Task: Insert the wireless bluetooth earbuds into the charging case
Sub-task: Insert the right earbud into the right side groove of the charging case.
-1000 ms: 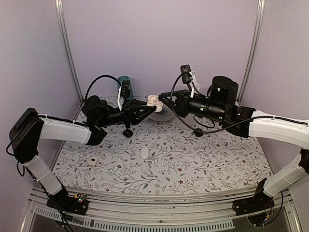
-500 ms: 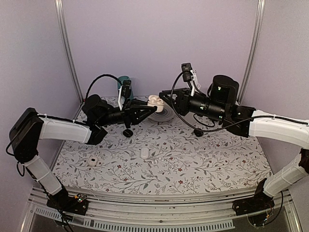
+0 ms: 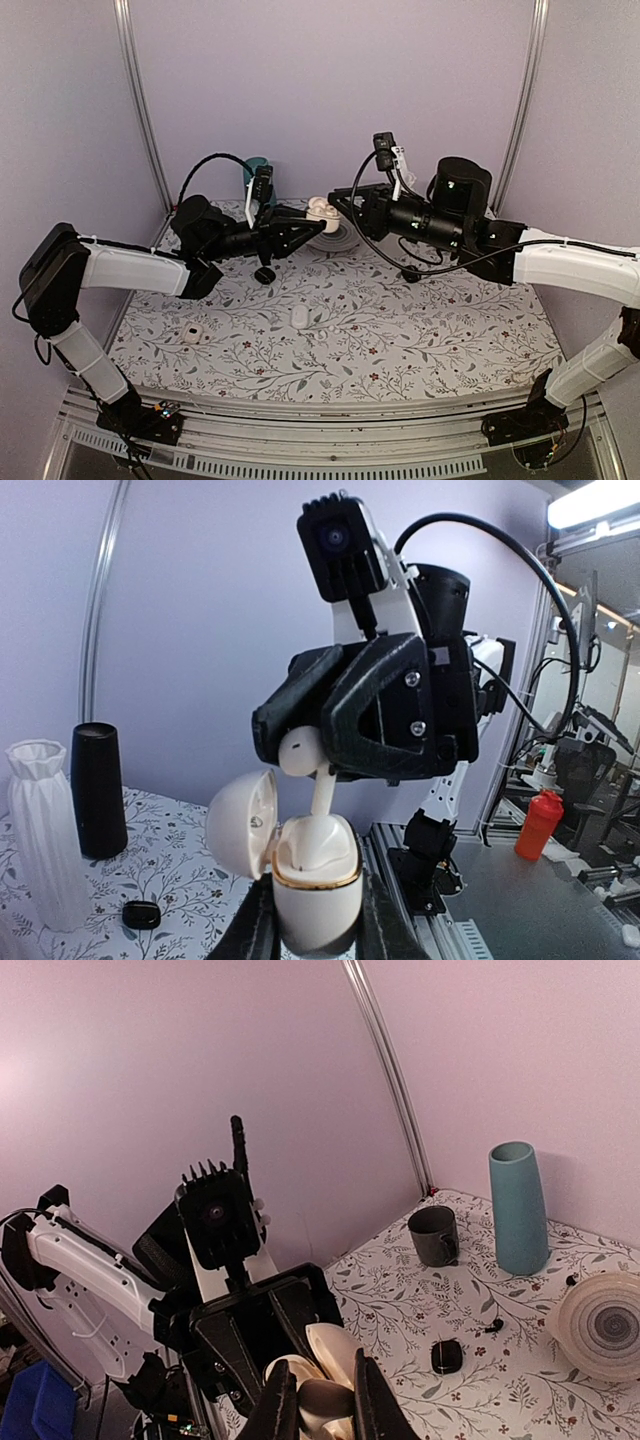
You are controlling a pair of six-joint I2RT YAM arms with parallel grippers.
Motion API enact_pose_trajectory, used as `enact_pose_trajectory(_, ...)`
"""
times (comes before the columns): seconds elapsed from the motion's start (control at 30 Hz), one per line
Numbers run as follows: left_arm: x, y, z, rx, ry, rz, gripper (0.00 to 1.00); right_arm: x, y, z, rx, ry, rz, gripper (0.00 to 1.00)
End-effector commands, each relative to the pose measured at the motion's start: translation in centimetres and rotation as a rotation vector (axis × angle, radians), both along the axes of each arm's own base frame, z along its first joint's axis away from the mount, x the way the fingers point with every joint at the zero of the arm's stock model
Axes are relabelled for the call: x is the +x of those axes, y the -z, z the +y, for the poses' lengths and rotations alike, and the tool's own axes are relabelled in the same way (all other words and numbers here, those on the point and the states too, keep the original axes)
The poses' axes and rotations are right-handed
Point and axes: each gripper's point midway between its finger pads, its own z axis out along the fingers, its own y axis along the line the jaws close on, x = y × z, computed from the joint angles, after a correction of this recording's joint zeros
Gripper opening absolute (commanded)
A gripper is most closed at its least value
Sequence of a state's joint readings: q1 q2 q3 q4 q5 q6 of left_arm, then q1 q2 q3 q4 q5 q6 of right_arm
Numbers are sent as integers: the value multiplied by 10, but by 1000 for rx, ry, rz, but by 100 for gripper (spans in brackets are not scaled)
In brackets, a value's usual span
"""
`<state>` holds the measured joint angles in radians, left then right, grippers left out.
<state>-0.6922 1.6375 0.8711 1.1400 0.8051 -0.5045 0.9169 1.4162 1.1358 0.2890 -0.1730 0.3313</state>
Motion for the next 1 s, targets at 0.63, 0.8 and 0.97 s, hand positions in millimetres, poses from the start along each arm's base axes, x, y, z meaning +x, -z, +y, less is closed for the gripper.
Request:
enact_pose_trajectory(0.63, -9, -39, 10, -105, -40, -106, 0, 2, 10, 10, -51, 25, -19, 10)
enact_pose_trajectory(0.8, -8, -41, 12, -115, -52, -110, 0, 1, 10, 11, -54, 23, -22, 12)
enact_pose_trajectory(0.97, -9, -41, 12, -116, -50, -112, 0, 1, 9, 12, -57, 23, -26, 14)
